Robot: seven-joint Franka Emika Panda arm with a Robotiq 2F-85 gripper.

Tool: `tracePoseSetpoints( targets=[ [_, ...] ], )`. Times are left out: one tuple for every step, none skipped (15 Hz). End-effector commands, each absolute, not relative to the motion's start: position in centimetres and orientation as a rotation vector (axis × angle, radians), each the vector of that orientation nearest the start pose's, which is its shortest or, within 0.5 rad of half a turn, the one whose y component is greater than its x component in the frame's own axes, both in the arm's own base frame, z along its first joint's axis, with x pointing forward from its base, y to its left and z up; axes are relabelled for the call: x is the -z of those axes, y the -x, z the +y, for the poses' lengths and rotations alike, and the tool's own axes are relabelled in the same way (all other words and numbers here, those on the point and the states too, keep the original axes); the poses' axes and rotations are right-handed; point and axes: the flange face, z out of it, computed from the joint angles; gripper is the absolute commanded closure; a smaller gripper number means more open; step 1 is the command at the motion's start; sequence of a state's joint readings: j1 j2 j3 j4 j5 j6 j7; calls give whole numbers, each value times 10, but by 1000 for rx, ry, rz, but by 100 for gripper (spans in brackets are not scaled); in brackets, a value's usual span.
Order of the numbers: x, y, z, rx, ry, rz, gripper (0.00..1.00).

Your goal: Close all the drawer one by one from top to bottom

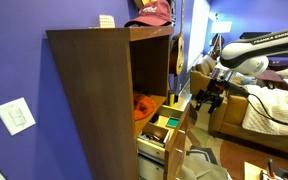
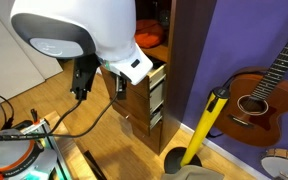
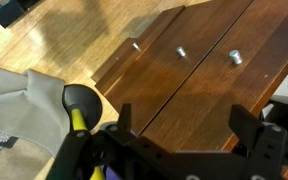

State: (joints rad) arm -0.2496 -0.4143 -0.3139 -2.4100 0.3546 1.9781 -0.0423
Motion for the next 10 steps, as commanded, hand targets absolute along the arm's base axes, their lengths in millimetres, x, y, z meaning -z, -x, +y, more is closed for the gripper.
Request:
tracePoseSetpoints(
  targets=[
    [-447,-373,-199,201,2511,877,0],
    [-445,-377,-196,224,2506,875,0],
    [-443,-380,-192,243,2500,873,0],
    [-441,-384,-188,264,2489,871,0],
    [-440,-387,-184,272,2473,864,0],
    [-439,-390,-179,286,2462,853,0],
    [-437,-393,-175,291,2452,843,0],
    [-436,-397,-172,296,2442,831,0],
    [-434,-400,-168,299,2433,820,0],
    [-433,-402,-165,306,2424,803,0]
  ],
)
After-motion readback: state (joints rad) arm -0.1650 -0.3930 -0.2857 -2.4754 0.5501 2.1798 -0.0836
